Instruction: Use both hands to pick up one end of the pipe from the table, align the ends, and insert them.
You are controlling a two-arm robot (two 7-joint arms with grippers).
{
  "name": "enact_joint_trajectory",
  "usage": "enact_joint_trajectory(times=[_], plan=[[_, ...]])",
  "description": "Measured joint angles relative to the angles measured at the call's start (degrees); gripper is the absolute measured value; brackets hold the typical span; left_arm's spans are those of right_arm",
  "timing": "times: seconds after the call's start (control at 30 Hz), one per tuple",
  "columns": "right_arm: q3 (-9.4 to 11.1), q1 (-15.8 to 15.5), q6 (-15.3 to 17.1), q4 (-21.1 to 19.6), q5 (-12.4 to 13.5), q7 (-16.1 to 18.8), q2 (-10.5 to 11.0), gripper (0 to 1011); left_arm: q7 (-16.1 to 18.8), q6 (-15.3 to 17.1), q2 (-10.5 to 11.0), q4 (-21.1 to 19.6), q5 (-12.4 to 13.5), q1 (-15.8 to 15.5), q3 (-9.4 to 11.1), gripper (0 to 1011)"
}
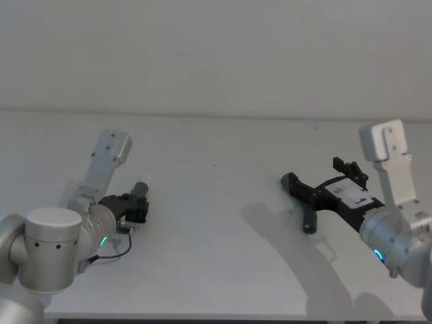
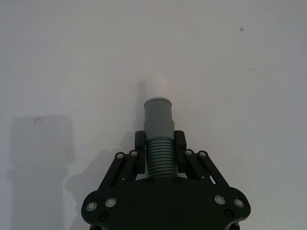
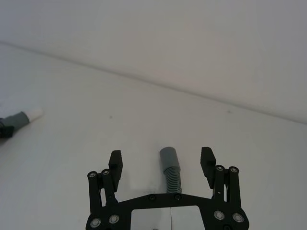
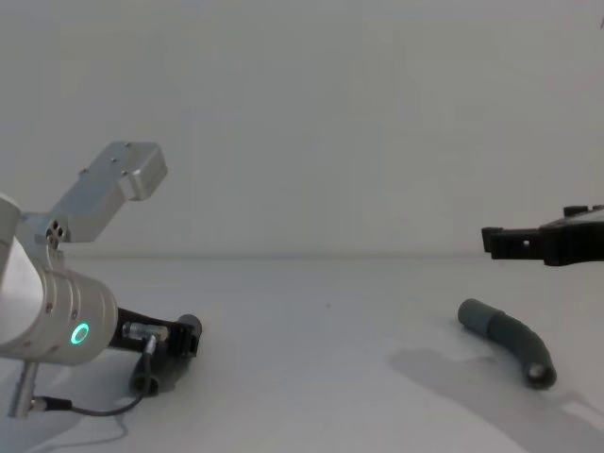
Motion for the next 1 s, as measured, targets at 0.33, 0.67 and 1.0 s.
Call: enact_joint_trajectory(times=[0.33, 0.67, 1.0], plan=[[-1.5, 5.0, 6.7, 3.5, -0.9, 0.8, -1.1, 1001, 0.0, 0.0, 0.0, 0.0, 0.0, 0.0, 0.0, 340], [-2.0, 7.9, 10.6, 7.3, -1.3, 1.1, -2.4, 1001, 0.0, 0.0, 0.0, 0.0, 0.0, 0.0, 0.0, 340], [-2.1, 9.2, 12.2, 9.9, -1.5, 1.5, -3.1, 1001, 0.0, 0.0, 0.0, 0.0, 0.0, 0.0, 0.0, 340]])
